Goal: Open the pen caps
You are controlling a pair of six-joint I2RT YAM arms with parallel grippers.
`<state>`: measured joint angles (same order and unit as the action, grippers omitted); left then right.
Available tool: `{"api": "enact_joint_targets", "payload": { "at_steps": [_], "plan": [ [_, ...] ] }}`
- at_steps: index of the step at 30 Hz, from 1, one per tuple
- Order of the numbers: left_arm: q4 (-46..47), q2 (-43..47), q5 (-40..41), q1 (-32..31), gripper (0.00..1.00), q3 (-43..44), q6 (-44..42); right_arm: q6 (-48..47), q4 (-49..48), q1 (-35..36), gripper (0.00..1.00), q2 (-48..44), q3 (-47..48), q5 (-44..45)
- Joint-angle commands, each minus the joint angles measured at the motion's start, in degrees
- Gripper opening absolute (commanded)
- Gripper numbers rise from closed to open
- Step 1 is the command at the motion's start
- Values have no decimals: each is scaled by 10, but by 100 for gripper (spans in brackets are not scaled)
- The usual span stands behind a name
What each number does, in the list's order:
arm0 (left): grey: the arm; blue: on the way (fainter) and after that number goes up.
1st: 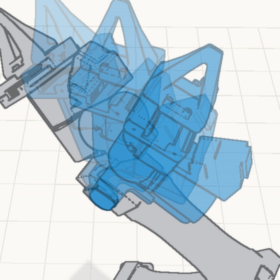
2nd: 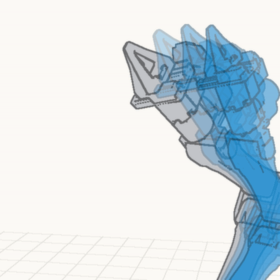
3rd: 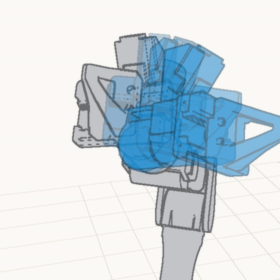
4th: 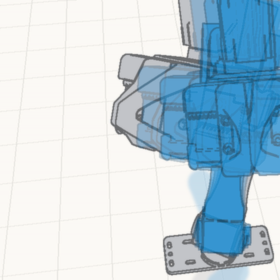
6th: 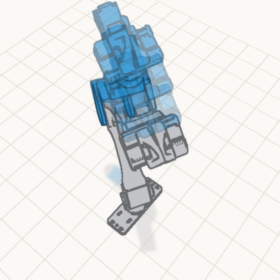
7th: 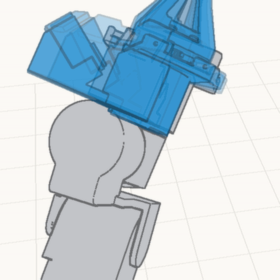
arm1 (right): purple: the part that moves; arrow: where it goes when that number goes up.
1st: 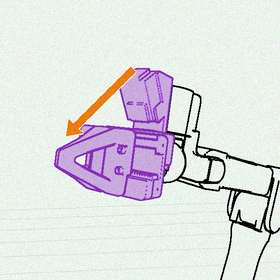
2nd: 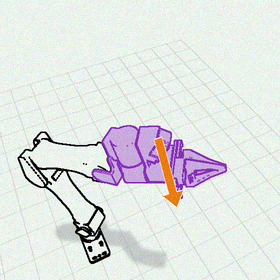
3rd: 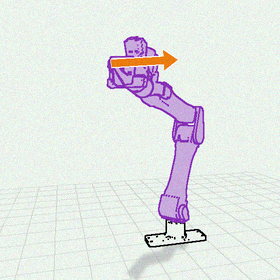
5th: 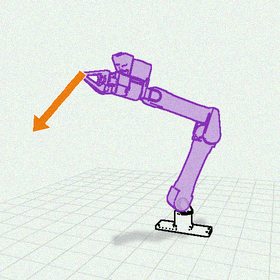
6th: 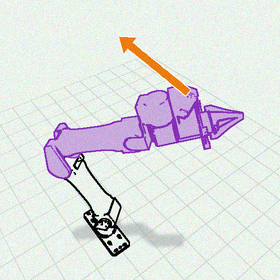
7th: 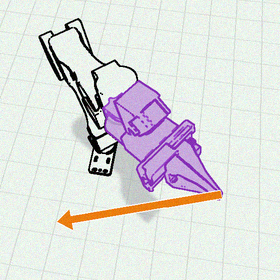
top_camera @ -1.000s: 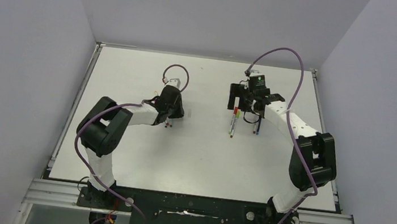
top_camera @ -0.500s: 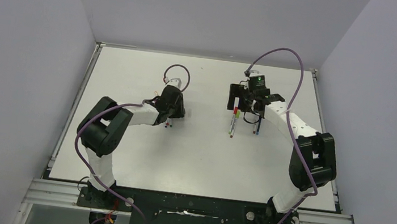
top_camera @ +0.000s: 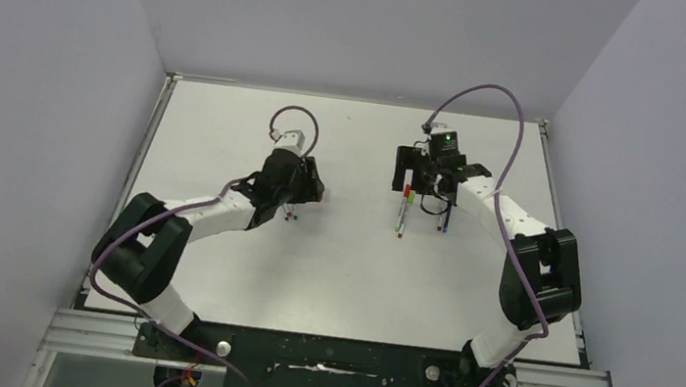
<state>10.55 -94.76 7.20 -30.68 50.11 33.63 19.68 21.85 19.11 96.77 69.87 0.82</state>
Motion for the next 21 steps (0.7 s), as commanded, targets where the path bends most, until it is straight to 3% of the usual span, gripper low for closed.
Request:
{"api": "enact_joint_targets", "payload": {
  "at_steps": [1, 9, 14, 21],
  "plan": [
    [57, 75, -16, -24, 51, -32, 17, -2, -29, -1, 98, -23, -10, -3],
    [126, 148, 50, -77, 54, -113, -14, 10, -29, -15, 98, -38, -18, -23],
    [201, 160, 66, -79, 54, -168, -33, 12, -19, -23, 98, -49, -27, -3],
    [244, 143, 45, -65, 54, -184, -31, 22, 6, -21, 69, -24, -22, 27]
  ]
}}
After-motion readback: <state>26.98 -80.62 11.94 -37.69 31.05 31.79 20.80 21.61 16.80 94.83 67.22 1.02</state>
